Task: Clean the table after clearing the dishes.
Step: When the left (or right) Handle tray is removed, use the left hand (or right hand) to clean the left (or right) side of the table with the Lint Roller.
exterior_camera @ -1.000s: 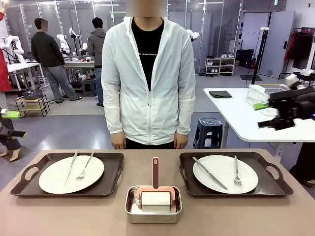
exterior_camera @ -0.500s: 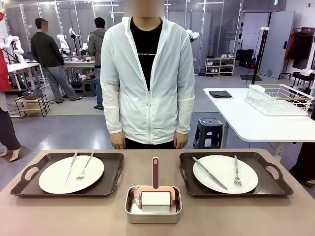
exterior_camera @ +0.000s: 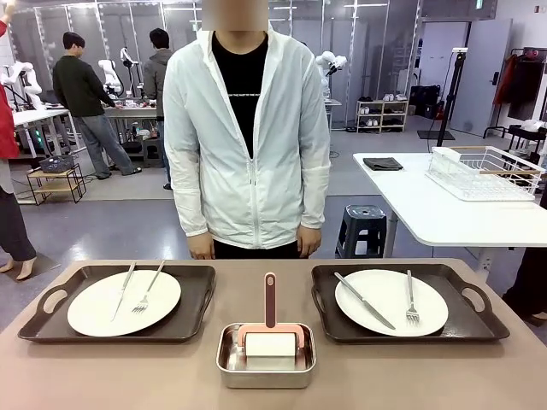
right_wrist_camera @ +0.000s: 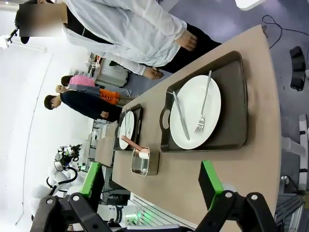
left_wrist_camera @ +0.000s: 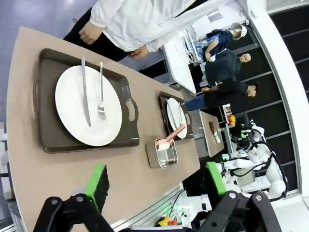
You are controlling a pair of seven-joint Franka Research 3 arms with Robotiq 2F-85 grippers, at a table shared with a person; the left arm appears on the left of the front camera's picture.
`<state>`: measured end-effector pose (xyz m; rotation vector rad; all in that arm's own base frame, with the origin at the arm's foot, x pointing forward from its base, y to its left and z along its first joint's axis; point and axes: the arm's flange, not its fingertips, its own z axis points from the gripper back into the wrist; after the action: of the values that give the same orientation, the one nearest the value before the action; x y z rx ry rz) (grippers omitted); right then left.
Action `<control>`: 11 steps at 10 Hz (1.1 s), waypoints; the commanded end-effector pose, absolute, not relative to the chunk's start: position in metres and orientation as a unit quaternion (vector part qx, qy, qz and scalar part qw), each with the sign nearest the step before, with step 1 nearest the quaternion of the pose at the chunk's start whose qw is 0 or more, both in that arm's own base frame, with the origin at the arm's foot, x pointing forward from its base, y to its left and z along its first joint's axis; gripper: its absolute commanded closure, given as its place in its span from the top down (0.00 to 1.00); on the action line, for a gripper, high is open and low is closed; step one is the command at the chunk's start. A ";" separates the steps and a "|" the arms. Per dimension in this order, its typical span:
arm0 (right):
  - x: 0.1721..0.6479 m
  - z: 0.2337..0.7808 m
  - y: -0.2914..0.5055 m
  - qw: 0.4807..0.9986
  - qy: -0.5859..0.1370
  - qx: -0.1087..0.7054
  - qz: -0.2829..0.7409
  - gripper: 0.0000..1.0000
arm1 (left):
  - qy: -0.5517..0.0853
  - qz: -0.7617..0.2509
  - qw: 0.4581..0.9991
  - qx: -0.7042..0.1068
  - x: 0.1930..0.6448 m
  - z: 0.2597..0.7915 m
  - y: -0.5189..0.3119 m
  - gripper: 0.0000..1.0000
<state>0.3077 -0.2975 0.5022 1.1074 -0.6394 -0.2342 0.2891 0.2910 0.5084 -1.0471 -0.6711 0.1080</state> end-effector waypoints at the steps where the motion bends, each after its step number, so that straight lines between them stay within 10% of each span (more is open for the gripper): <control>1: 0.311 0.505 -0.295 0.796 -0.299 0.516 -0.104 1.00 | -0.305 0.051 0.808 -0.501 0.295 0.498 0.291 1.00; 11: 0.311 0.505 -0.295 0.796 -0.299 0.516 -0.104 1.00 | -0.305 0.051 0.808 -0.501 0.295 0.498 0.291 1.00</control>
<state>0.3097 -0.2961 0.5033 1.1072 -0.6384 -0.2289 0.2969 0.2893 0.4954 -1.0639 -0.6397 0.1168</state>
